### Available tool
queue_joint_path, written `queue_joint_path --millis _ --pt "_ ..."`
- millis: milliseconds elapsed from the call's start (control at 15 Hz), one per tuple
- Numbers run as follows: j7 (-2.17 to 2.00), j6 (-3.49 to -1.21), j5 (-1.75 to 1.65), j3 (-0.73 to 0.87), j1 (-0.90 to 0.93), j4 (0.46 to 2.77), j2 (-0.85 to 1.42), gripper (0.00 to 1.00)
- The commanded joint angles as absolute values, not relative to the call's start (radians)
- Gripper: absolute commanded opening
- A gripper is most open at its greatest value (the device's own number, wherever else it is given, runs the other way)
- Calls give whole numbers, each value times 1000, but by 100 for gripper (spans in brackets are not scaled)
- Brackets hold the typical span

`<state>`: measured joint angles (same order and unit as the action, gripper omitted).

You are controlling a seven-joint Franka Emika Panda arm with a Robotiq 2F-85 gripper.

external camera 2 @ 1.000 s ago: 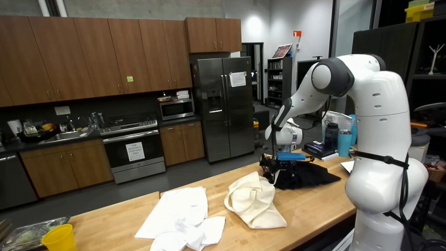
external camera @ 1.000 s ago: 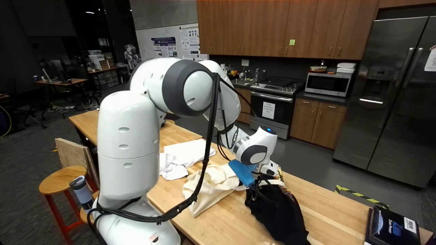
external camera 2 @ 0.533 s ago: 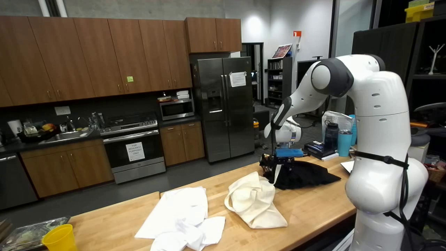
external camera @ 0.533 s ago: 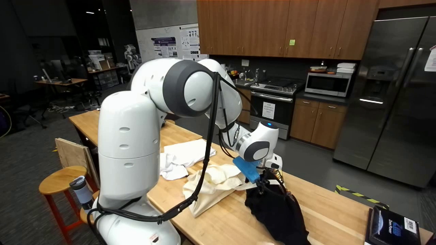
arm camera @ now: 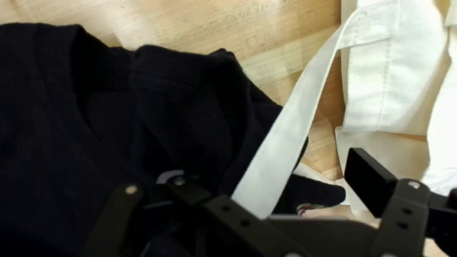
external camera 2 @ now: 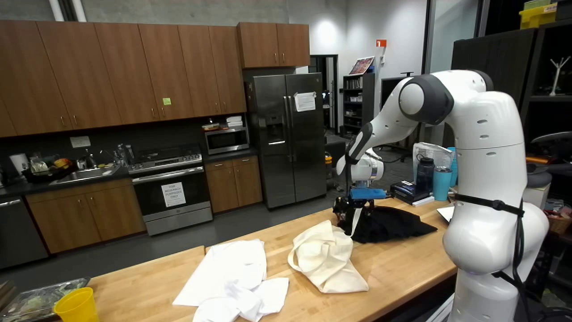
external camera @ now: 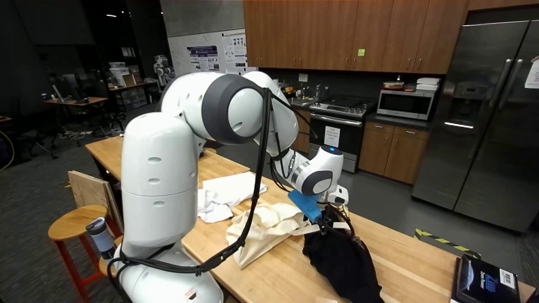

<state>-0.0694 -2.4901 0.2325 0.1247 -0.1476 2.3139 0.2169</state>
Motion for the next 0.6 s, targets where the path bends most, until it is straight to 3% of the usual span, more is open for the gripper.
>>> queue_joint_path --millis 0,267,533 --pt "-74 -2454 214 116 -139 2278 218 100" --pt "-67 -2432 220 102 -131 2251 225 96" --pt "-53 -2404 236 91 -132 2251 245 81"
